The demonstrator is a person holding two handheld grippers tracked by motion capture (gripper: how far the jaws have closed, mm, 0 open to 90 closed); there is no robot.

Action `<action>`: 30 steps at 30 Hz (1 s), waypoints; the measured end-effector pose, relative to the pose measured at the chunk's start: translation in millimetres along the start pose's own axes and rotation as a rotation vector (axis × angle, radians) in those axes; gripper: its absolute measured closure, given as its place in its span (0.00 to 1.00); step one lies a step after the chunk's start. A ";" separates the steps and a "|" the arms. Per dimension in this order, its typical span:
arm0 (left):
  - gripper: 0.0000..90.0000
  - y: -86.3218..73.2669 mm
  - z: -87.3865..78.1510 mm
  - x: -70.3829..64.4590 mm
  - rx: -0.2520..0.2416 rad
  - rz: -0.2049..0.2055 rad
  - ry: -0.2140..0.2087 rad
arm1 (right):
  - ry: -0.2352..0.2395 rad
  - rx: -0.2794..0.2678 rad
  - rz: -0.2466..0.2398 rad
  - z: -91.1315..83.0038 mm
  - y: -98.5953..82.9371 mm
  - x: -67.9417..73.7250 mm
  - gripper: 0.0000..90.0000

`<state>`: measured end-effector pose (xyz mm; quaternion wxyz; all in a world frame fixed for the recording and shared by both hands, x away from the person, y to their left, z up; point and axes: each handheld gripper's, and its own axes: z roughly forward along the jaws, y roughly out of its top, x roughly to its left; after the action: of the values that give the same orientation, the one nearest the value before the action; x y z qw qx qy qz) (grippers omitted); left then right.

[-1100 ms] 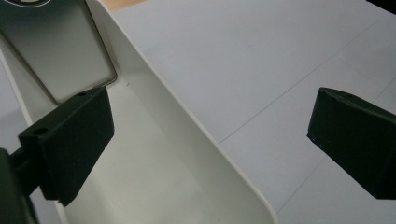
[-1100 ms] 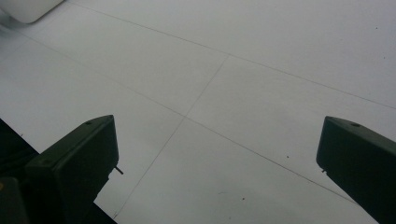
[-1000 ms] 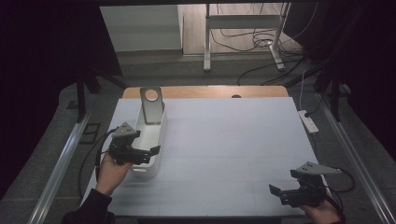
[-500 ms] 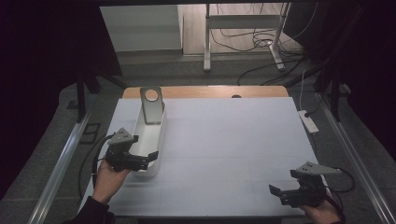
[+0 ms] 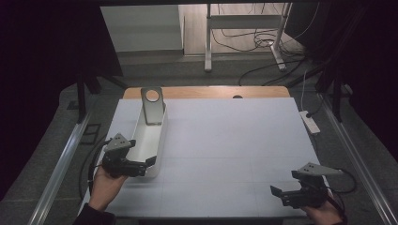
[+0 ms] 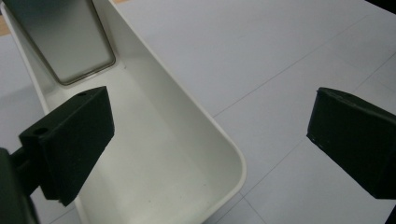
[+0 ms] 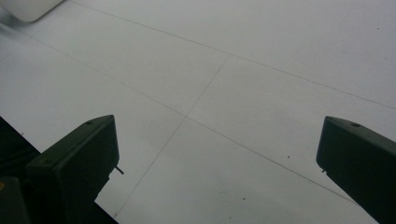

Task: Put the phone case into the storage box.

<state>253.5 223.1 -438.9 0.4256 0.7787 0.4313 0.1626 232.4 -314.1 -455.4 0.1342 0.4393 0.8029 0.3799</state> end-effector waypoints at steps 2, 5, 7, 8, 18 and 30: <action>0.02 -1.6 -1.8 0.1 -0.001 -0.003 0.002 | 0.001 0.001 0.000 0.1 0.0 0.0 0.00; 0.02 -4.2 -4.3 0.1 -0.003 -0.007 0.004 | 0.000 0.001 -0.001 0.1 0.0 0.1 0.00; 0.02 -5.8 -5.8 -0.1 -0.004 -0.008 0.007 | 0.000 0.001 -0.001 0.1 0.0 0.1 0.00; 0.02 -6.9 -6.9 -0.3 -0.005 -0.009 0.008 | 0.000 0.001 -0.001 0.1 0.0 0.1 0.00; 0.02 -17.4 -19.6 -3.1 -0.019 -0.018 0.026 | 0.001 0.001 -0.002 0.1 0.0 0.2 0.00; 0.02 -28.8 -29.5 -4.0 -0.027 -0.028 0.049 | 0.003 0.003 0.000 0.3 0.1 0.1 0.00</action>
<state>217.5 242.9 -444.3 0.4277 0.7626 0.4502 0.1812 232.5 -313.8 -455.5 0.1324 0.4391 0.8037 0.3791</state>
